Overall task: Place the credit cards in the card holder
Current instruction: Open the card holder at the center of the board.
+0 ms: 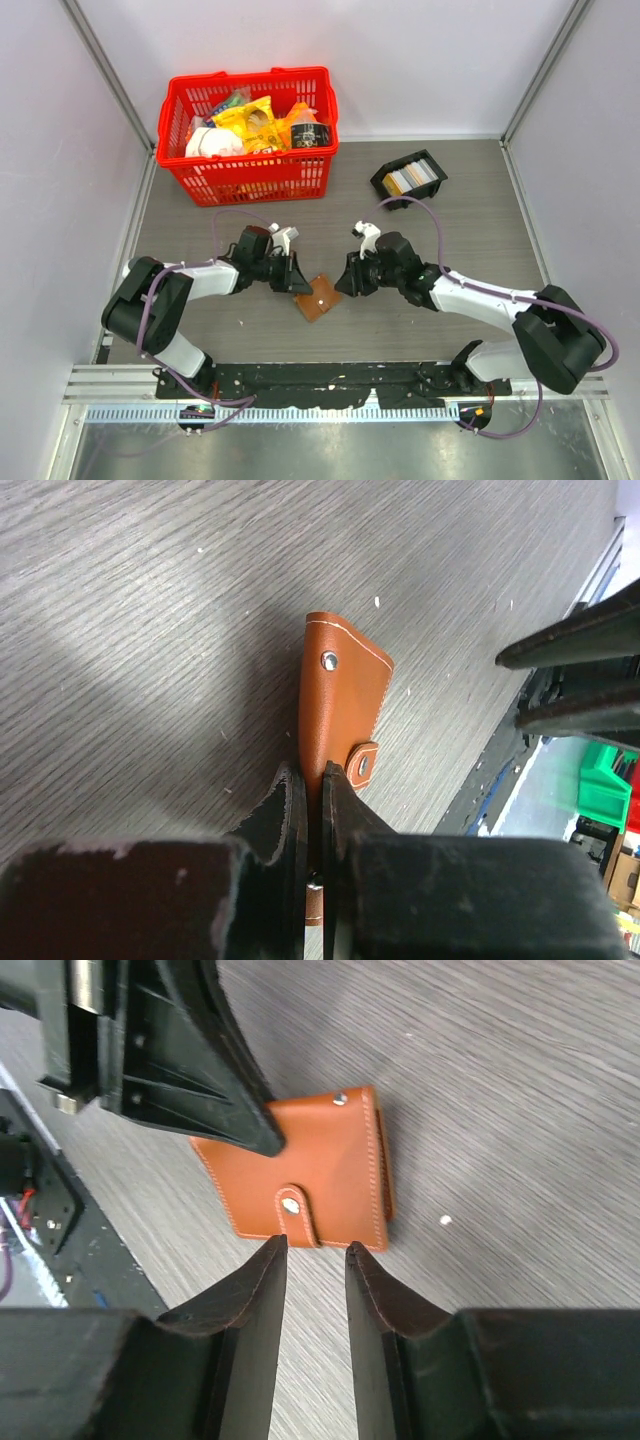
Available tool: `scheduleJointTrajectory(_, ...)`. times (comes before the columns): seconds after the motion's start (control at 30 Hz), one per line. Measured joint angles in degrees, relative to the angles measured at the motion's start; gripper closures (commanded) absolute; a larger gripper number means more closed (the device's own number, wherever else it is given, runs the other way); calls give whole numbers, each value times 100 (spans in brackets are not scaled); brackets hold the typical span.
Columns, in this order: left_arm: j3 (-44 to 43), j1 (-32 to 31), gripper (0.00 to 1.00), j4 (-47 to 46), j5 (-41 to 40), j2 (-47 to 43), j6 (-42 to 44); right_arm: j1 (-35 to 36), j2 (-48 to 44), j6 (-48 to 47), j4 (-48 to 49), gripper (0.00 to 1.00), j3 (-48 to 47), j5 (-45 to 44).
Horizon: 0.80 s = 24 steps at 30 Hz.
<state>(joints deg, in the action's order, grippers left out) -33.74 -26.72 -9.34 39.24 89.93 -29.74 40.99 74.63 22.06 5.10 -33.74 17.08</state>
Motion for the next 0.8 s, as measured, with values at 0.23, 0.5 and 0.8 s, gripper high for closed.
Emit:
scheduleJointTrajectory(0.23, -201, -151, 100, 254, -219, 138, 61, 177, 772, 262, 518, 61, -13, 428)
scheduleJointTrajectory(0.5, -212, -181, 100, 339, -433, 197, 39, 424, 1652, 236, 446, 59, -463, 538)
scheduleJointTrajectory(0.8, -212, -144, 100, 444, -590, 164, -28, 533, 1888, 140, 402, 61, -680, 697)
